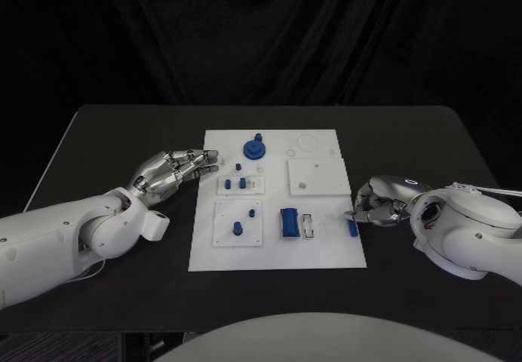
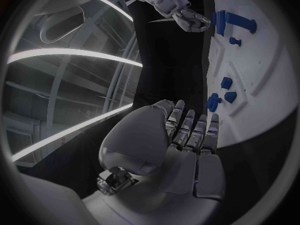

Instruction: Assemble the parts on the task board

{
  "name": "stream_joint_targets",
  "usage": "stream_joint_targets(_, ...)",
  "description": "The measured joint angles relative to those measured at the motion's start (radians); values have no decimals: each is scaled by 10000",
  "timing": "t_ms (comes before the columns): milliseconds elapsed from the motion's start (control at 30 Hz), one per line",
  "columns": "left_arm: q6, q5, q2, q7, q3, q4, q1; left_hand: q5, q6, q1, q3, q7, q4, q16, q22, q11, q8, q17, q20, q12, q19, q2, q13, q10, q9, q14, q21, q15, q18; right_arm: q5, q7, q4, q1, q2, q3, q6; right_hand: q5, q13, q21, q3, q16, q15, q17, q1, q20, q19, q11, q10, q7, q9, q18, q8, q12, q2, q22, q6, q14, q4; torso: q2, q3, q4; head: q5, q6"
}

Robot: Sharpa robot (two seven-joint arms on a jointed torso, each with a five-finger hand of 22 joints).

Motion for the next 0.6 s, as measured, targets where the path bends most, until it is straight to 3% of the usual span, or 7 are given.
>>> stream_joint_targets(133,4,0,5,0,0,-12,0,0,0,0,0,0,0,0,-11,0,0,0,0,0,0,0,-1,0,0,0,0,0,0,-1,-49,-115,-4,125,0,137,-105,-1,4,1,0,0,0,-24,0,0,34,34,42,-67,0,-96,0,24,0,-42,0,0,0,4,-7,8,0)
stream_joint_targets(300,9,0,5,-2,0,-25,0,0,0,0,0,0,0,0,-11,0,0,0,0,0,0,0,-1,-1,0,0,0,0,0,29,-80,-246,-39,271,0,286,-105,-1,4,1,41,71,0,-59,35,-36,112,41,143,-349,1,-428,0,59,0,-144,0,-1,-6,11,-12,38,0)
stream_joint_targets(600,28,0,24,-8,0,-53,-1,0,0,0,-1,0,0,0,-19,0,0,-1,0,-1,0,0,-1,-1,0,0,0,0,0,109,-87,-365,-190,520,16,469,-105,-2,4,1,41,77,0,-60,71,1,131,20,144,-496,2,-601,0,59,-1,-141,6,-1,-7,19,1,29,0)
